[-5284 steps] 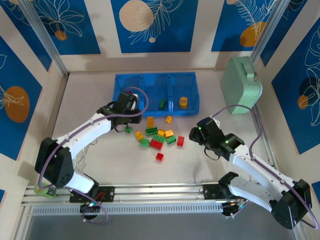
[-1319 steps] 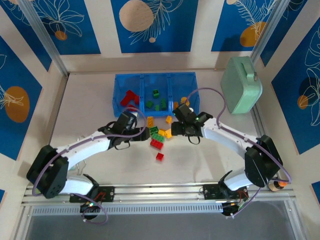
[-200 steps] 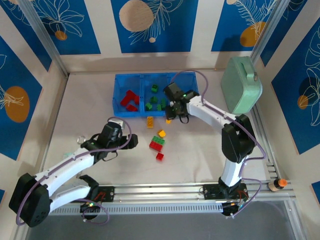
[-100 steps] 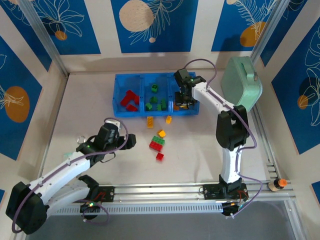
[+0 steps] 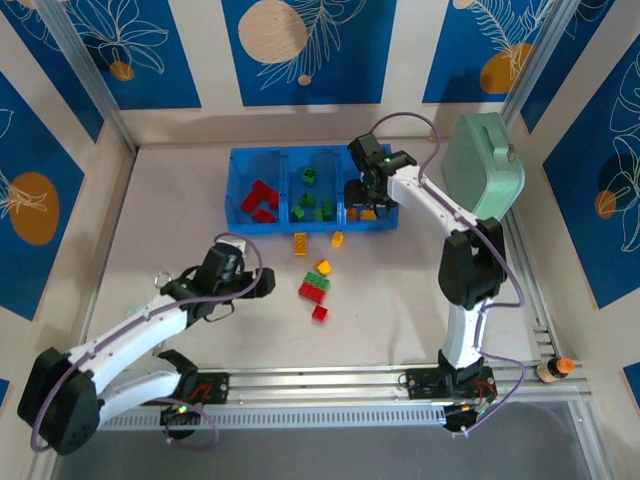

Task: Sort the legos into containers by color
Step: Pick up the lego from the center of the table.

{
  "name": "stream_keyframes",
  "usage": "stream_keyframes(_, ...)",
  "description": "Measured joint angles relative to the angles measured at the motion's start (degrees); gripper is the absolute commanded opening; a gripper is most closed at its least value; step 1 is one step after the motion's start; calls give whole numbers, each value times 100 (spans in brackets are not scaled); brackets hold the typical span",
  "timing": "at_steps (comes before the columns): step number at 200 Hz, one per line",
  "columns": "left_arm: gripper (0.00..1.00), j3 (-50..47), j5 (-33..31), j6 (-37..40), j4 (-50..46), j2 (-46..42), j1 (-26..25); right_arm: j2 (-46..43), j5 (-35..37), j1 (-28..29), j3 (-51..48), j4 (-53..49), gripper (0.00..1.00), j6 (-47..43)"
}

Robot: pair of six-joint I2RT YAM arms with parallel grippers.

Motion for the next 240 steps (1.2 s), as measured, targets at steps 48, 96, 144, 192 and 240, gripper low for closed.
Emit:
stream_keyframes(48,84,1165,107,282,136,1513,-92,-1615,28,444,-1471,461,76,247)
stream_keyframes(96,83,2135,155,490,164,2909,-166,-2789,131,577,-3032,756,76,737)
stream_keyframes(144,80,2940,59,660,44,3866,-302,-3462,151,811,-4448,896,75,1320)
stream_keyframes(192,72,3648,-179,717,-197,4653,-466,-4098,101,925,-5357,1038,75,1906)
stream_keyframes(240,55,4072,-660,868,-544,5206,-649,-4494,79,929,-5512,1104,75,2092)
